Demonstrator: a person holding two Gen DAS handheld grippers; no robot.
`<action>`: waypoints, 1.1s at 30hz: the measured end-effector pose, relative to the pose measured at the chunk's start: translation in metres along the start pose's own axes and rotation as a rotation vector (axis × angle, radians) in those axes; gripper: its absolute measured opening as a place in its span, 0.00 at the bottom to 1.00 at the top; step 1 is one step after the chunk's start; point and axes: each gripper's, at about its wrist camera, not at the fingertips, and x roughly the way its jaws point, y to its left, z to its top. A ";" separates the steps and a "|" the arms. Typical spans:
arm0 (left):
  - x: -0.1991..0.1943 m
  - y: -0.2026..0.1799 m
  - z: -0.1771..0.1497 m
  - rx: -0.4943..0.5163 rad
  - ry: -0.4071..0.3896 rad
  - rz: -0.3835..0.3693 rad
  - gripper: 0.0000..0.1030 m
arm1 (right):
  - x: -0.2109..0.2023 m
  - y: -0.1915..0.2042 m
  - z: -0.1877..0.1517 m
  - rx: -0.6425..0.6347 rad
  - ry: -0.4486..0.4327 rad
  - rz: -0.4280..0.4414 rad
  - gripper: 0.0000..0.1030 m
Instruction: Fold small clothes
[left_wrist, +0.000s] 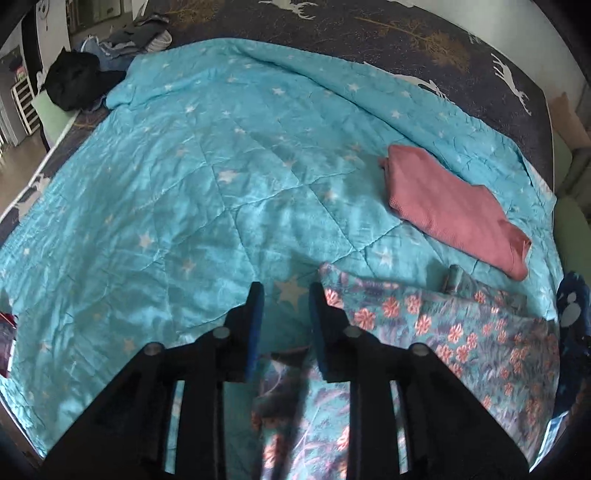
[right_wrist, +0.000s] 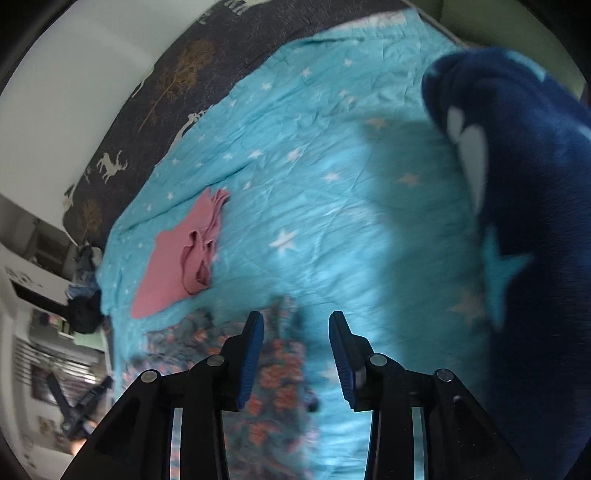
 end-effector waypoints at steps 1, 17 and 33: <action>-0.003 -0.001 -0.002 0.008 0.002 -0.005 0.34 | -0.006 0.003 -0.004 -0.031 -0.001 -0.015 0.38; -0.073 0.053 -0.163 0.026 0.056 -0.249 0.57 | -0.091 -0.015 -0.190 -0.219 0.075 0.041 0.46; -0.096 0.077 -0.189 -0.189 -0.069 -0.292 0.09 | -0.091 -0.059 -0.209 0.226 0.004 0.225 0.05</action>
